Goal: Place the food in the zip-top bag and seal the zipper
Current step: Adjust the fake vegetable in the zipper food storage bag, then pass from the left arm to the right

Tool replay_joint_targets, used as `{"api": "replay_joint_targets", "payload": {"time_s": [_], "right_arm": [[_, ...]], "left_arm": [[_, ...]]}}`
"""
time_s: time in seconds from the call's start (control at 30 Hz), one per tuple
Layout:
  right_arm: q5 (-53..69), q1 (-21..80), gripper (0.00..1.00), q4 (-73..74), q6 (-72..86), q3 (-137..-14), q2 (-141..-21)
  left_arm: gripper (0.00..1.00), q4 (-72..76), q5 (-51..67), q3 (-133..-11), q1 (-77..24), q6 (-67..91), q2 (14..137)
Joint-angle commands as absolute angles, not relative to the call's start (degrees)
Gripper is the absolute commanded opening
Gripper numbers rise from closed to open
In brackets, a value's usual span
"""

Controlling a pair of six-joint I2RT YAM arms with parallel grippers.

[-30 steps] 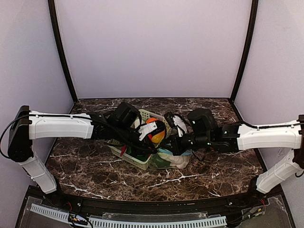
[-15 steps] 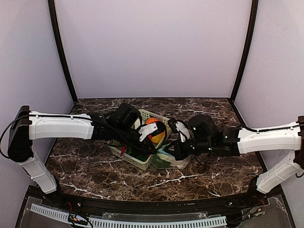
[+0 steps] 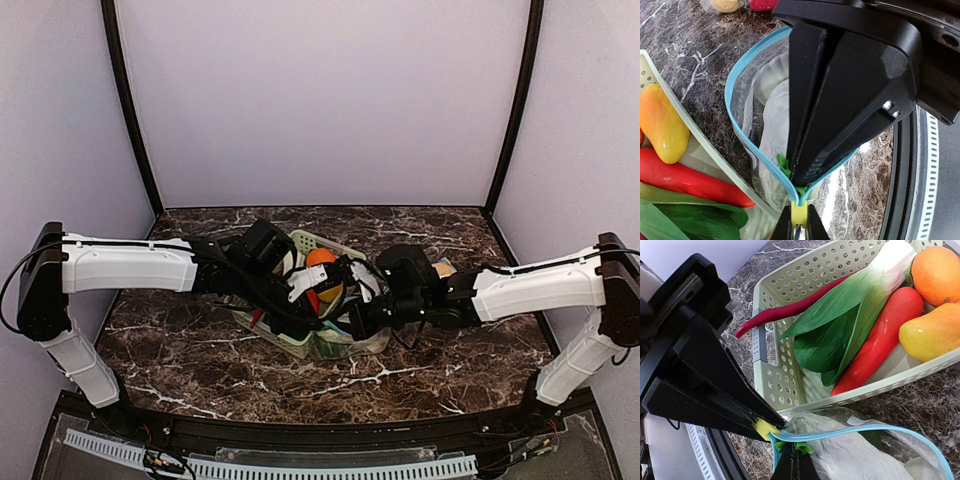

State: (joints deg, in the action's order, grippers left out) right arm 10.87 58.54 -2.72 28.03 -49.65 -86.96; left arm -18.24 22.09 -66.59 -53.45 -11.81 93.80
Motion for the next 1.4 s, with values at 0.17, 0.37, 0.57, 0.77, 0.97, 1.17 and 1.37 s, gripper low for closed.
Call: {"api": "replay_joint_targets", "payload": {"time_s": [0.17, 0.37, 0.57, 0.77, 0.97, 1.17, 1.37], "right_arm": [[9.99, 56.79, 0.0, 11.76, 29.07, -52.2, -93.21], [10.28, 56.17, 0.0, 15.43, 29.95, -52.39, -93.07], [12.92, 56.12, 0.1, 13.22, 29.58, -53.15, -90.57], [9.64, 55.98, 0.39, 18.08, 28.97, -54.25, -82.83], [6.76, 55.76, 0.58, 22.31, 29.27, -52.89, -76.0], [8.96, 56.31, 0.59, 18.03, 29.01, -52.19, -73.37], [9.91, 56.43, 0.6, 11.21, 29.99, -53.19, -76.11]], "left_arm": [[0.01, -10.58, 20.56, -67.55, -53.56, -13.51, 89.7], [0.01, -7.33, 18.18, -64.82, -53.53, -12.62, 87.02], [0.01, -11.16, 24.49, -65.79, -53.55, -12.27, 89.47], [0.01, -13.28, 24.53, -64.98, -53.6, -12.16, 89.83], [0.01, -13.59, 25.09, -65.45, -53.53, -11.98, 90.43], [0.01, -13.5, 25.44, -65.52, -53.53, -11.89, 90.99], [0.01, -13.16, 25.38, -65.4, -53.59, -11.41, 90.94]]}}
